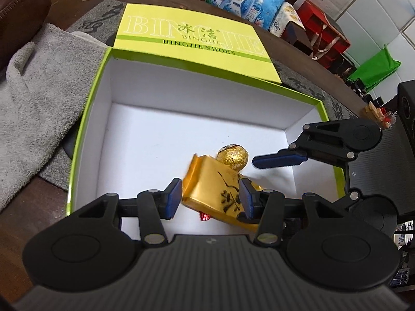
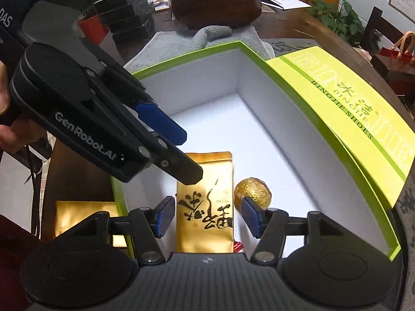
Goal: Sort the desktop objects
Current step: 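Carry the tea packet into the green box and open the right gripper, then withdraw the right gripper and move it to the plain gold packet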
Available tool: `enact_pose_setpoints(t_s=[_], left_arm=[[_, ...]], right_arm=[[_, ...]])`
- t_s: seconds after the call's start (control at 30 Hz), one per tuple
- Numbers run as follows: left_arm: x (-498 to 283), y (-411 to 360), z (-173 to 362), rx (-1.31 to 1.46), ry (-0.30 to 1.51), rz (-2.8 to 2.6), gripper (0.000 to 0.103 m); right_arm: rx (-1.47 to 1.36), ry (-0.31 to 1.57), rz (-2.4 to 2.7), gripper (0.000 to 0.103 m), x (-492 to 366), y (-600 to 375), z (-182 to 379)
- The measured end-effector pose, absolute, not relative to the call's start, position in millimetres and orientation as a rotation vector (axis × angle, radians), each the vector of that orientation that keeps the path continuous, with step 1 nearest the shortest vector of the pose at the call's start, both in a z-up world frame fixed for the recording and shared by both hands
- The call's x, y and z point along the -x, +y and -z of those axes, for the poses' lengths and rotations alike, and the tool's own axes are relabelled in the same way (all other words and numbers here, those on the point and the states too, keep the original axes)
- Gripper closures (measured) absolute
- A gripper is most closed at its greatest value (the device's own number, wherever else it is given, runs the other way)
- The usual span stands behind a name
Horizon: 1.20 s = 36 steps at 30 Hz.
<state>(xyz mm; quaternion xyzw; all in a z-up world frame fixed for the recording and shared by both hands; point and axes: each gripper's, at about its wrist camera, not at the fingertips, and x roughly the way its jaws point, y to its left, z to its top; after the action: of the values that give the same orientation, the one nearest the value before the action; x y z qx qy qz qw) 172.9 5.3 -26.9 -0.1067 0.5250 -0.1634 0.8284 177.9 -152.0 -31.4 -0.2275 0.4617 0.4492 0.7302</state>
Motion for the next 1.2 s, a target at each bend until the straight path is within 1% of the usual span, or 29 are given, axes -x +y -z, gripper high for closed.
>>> enact_pose_setpoints(t_s=[0.03,0.27,0.5,0.6,0.67,0.77,0.87,1.2], left_arm=[[-171,6,24,0.224,1.107,0.349,0.054],[-147,11,3,0.200,1.048,0.366,0.053],[-111,21,-7,0.172,1.015,0.376,0.053],[-93,25,-13,0.147,0.990,0.366,0.052],[-81,30,-16,0.148,0.978,0.372,0.052],[-62,37,-17,0.138,0.969,0.376,0.052],[-46,43,-10,0.138,0.988,0.382,0.047],[-31,52,52,0.205,1.164,0.340,0.048]], right_arm=[[0.497,1.007,-0.984,0.042,-176,-153,29],[0.475,0.912,-0.944,0.041,-151,-165,3],[0.446,0.823,-0.926,0.041,-99,-176,-25],[0.439,0.816,-0.936,0.041,-76,-173,-29],[0.441,0.814,-0.945,0.038,-61,-169,-28],[0.428,0.825,-0.958,0.038,-43,-163,-24],[0.388,0.865,-0.950,0.038,-27,-155,-12],[0.203,1.051,-0.825,0.043,-15,-139,39]])
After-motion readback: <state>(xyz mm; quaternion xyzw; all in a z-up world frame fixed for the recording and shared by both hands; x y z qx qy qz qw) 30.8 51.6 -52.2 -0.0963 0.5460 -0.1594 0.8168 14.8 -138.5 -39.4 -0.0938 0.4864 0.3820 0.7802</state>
